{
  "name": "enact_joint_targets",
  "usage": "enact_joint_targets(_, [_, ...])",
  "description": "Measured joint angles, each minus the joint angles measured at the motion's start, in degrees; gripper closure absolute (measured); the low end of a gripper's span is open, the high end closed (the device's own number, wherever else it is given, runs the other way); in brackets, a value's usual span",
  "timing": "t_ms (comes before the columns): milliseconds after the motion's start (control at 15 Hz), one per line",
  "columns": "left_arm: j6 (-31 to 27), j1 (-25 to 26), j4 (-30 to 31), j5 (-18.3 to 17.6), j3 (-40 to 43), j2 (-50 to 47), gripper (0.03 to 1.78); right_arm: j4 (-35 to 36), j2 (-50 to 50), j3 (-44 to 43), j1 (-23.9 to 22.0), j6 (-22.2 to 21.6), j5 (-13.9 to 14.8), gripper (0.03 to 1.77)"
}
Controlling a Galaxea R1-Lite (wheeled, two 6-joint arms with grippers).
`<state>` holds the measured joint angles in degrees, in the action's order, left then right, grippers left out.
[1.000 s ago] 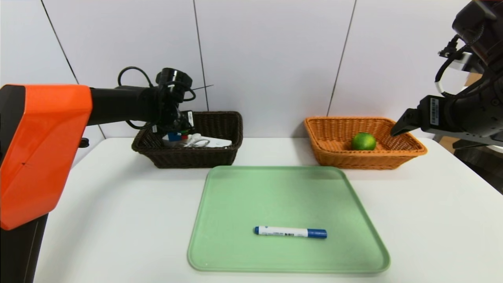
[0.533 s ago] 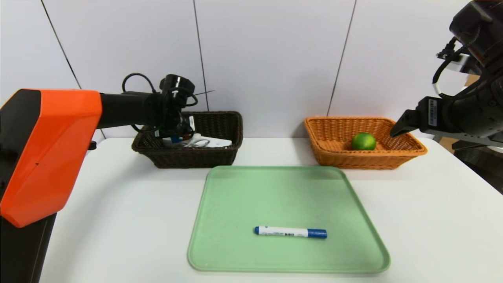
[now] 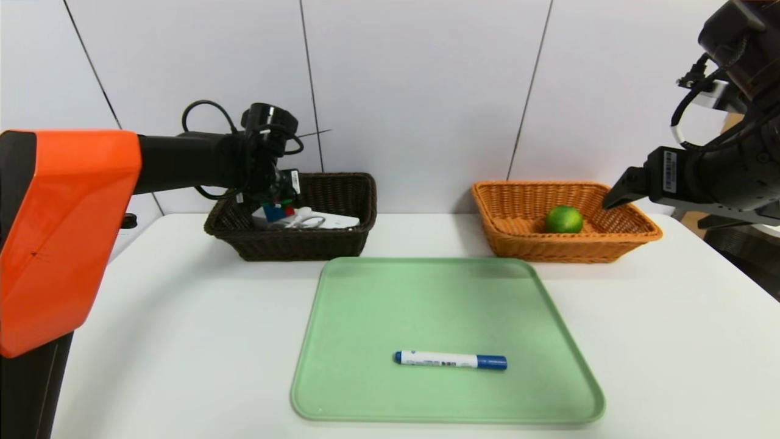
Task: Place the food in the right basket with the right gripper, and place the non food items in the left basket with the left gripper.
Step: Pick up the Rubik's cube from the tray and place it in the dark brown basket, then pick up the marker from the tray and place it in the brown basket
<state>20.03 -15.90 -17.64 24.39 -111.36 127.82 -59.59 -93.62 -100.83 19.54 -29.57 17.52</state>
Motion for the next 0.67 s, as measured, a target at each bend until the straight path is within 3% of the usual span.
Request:
enact_joint_targets(267, [-0.16, -0.33, -1.68, 0.22, 0.09, -3.27, 0.23, 0.0, 0.1, -0.35, 0.02, 0.06, 0.09, 0.1])
enact_joint_targets(667, [-0.41, -5.18, -11.46, -0.04, 0.98, -16.06, 0.16, -0.17, 1.34, 0.0, 2.08, 1.19, 0.39, 0.1])
